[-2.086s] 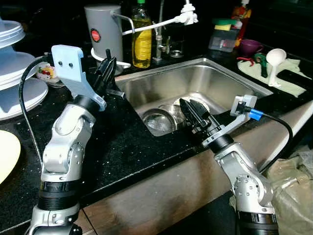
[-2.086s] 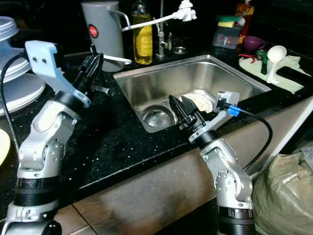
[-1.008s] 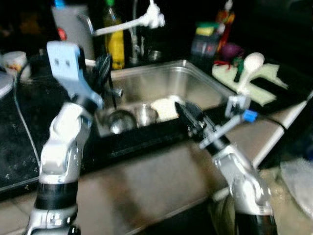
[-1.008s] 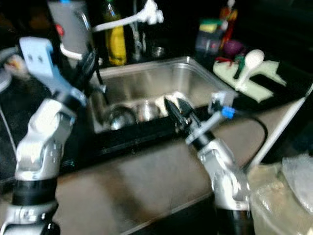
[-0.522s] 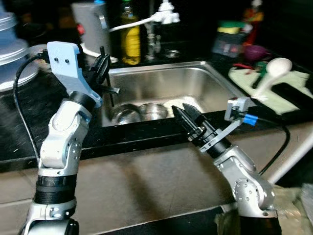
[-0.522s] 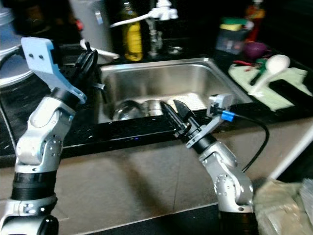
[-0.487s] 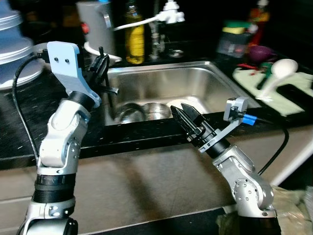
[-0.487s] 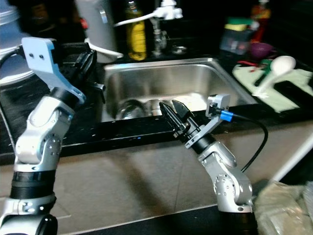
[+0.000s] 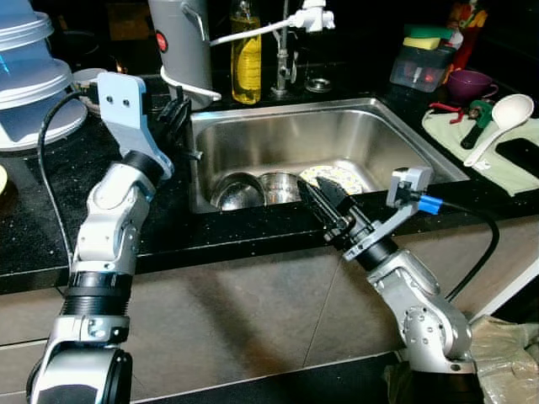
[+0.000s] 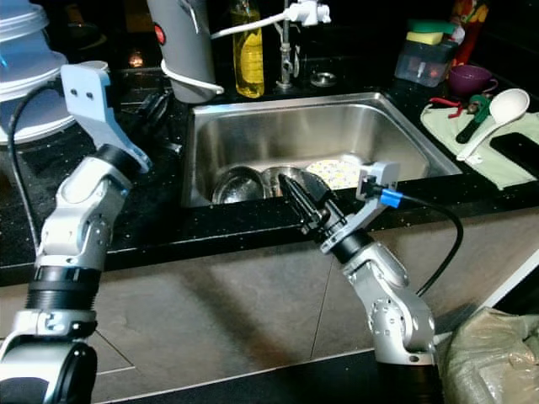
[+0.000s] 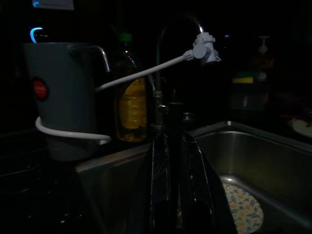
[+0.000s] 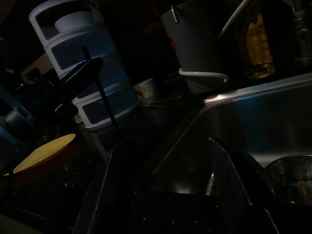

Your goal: Kitchen organization

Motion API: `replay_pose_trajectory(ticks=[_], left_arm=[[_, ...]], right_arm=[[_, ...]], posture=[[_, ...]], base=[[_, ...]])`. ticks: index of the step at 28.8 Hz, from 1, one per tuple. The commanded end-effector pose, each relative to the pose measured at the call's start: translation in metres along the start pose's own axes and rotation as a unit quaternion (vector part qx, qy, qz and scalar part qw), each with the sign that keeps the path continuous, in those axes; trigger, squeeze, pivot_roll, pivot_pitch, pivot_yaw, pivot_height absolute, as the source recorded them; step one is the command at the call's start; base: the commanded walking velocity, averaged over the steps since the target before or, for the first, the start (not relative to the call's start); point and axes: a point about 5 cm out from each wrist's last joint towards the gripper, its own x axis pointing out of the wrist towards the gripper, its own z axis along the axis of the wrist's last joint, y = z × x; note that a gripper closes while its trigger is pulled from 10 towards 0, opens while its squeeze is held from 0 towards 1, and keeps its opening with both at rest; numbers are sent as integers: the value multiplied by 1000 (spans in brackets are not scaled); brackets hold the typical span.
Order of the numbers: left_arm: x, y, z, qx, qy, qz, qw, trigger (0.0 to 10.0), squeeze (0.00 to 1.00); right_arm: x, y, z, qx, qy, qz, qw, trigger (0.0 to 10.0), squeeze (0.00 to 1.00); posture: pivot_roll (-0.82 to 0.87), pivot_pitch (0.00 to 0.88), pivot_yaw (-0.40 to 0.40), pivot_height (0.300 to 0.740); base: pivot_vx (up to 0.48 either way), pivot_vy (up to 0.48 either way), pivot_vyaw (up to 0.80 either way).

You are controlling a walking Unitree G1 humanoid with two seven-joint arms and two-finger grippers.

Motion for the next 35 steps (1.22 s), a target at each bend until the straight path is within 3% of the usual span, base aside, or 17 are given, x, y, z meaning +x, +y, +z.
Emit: replay_pose_trajectory(ticks=[1,7,9,12,17,23,24,25,35], left_arm=[[6,-8,-10,-37,3,-39,999,10000,0],[10,-27,-22,-95,11,-117,988,10000,0],[9,-44,-24,-121,4,-178,977,10000,0],[8,-53,-24,-134,-5,-206,969,10000,0],[8,-53,-30,-105,1,-211,972,10000,0],[11,-40,-33,-83,1,-167,982,10000,27],[12,-36,-34,-80,0,-154,985,10000,627],[12,-32,-33,-75,-4,-139,987,10000,1000],[16,-25,-28,-51,-27,-97,994,10000,1000]], right_arm=[[-1,1,-1,-3,0,-1,1000,10000,0],[-2,2,0,-3,-1,-2,1000,10000,0],[-4,3,0,-3,-2,-4,1000,10000,0],[-5,4,0,-2,-3,-6,1000,10000,0],[-6,4,0,-2,-3,-7,1000,10000,0],[-7,5,0,0,-2,-5,1000,10000,0],[-7,5,0,0,-3,-5,1000,10000,0],[-6,6,-1,1,-3,-4,1000,10000,0],[-6,7,0,2,-2,-1,1000,10000,0]], posture=[[-124,0,-26,740],[-134,0,-17,740],[-138,0,-14,740],[-141,0,-12,740],[-141,0,-13,740],[-142,0,-14,740],[-142,0,-14,740],[-145,0,-15,740],[-145,0,-17,740]], base=[[0,0,0],[0,0,0],[0,0,0],[0,0,0],[0,0,0],[0,0,0],[0,0,0],[0,0,0],[0,0,0]])
